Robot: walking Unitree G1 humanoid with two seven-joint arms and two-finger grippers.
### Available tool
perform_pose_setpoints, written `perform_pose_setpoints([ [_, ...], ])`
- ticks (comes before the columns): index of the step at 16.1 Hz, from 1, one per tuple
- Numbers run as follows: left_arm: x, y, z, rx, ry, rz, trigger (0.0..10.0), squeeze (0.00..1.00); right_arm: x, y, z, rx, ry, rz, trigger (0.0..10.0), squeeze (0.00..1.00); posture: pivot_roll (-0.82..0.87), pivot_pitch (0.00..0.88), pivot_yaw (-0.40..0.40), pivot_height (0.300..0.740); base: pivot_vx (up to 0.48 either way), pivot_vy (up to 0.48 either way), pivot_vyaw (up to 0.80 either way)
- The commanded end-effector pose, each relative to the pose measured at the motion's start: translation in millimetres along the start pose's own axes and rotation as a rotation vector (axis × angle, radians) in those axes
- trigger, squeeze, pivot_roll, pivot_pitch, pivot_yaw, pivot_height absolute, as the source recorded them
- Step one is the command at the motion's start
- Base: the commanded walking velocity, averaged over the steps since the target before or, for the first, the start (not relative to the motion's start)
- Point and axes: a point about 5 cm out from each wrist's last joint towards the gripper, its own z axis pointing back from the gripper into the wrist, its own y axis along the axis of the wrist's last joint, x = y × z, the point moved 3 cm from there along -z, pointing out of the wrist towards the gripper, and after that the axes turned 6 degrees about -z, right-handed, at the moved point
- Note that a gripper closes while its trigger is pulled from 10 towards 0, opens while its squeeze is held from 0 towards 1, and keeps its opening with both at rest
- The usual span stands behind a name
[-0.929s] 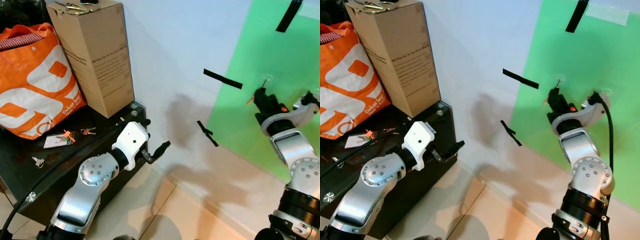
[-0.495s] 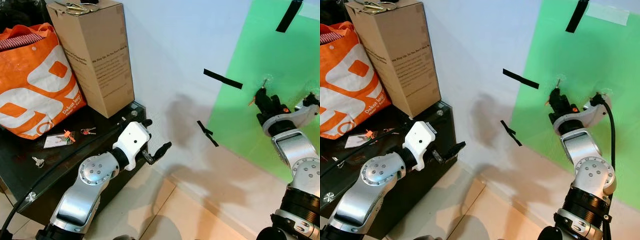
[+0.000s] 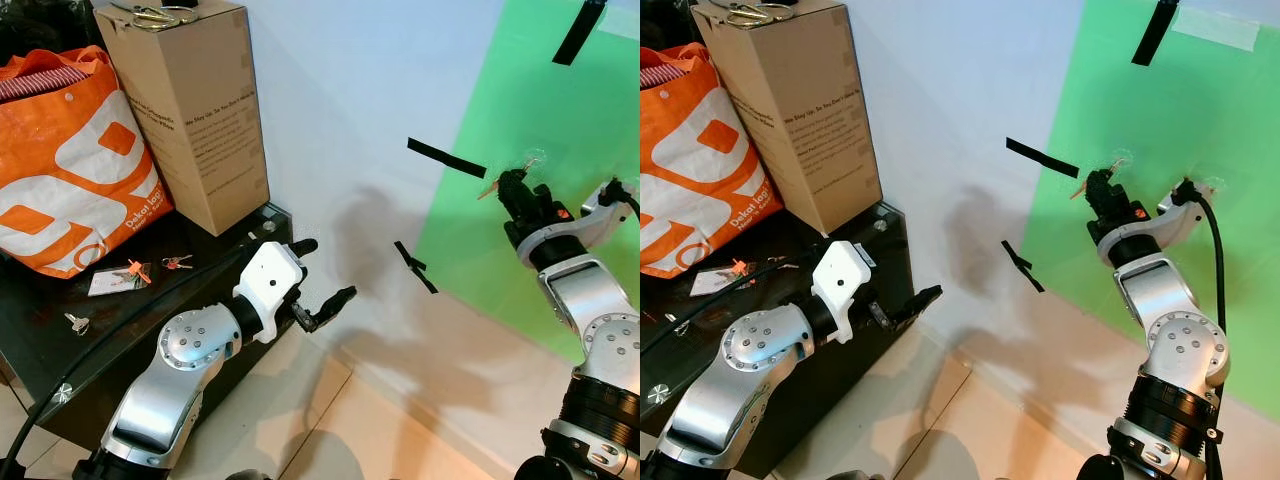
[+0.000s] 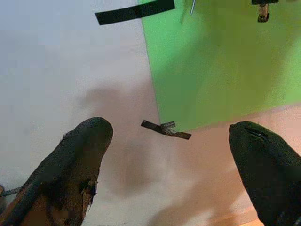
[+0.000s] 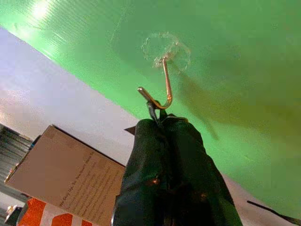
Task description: Hang keys on a hook
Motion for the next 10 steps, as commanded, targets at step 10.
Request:
perform_pose_setpoints([
  [10,4.3,0.3,3.0,-0.011,-0.040,-0.019,10.0,0.00,-0.1,-20.6,8.7,-0.106,0.016,0.057,10.0,0.00,-0.02,0.000,0.008,0.740,0.000,0.000,0.00],
])
